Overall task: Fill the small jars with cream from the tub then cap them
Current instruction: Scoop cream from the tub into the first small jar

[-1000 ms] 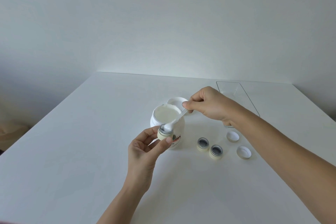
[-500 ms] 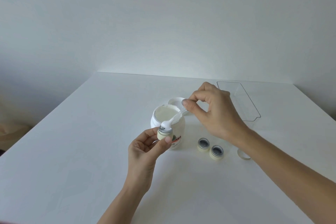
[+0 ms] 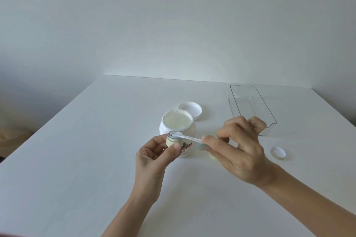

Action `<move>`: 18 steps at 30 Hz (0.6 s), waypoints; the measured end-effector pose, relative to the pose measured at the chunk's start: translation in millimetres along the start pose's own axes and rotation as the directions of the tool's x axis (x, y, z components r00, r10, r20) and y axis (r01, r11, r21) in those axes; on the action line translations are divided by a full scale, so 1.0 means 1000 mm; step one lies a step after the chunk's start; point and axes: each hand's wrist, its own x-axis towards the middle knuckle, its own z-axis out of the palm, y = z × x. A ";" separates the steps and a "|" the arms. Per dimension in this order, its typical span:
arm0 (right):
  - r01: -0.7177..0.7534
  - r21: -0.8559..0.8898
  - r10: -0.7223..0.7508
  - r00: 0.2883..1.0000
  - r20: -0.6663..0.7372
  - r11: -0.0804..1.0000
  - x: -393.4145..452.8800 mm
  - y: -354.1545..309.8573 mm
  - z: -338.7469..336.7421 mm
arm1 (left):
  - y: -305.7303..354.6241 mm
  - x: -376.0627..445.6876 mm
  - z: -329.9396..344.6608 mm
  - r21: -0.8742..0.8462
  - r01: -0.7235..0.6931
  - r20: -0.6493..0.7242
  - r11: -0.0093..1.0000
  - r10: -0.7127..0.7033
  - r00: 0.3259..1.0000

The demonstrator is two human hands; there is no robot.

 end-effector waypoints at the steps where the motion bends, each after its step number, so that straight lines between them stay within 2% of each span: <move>1: -0.007 0.003 0.007 1.000 -0.001 1.000 -0.001 0.000 -0.002 | 0.000 0.000 0.000 -0.001 0.001 0.003 1.000 -0.001 1.000; 7: -0.111 0.028 0.112 0.993 -0.022 0.993 0.001 0.004 -0.008 | 0.000 0.000 0.000 0.005 -0.002 0.001 1.000 0.002 1.000; 13: -0.354 0.002 0.353 0.934 -0.048 0.935 0.017 0.016 -0.002 | -0.001 0.000 -0.001 0.022 -0.002 -0.006 1.000 0.002 1.000; 16: -0.395 -0.040 0.397 0.914 0.087 0.918 0.033 0.022 0.010 | -0.001 0.001 -0.001 0.041 -0.006 0.008 0.999 0.005 1.000; 18: -0.345 -0.092 0.357 0.903 0.237 0.934 0.045 0.026 0.022 | -0.001 0.001 0.000 0.047 -0.009 0.009 0.999 0.008 1.000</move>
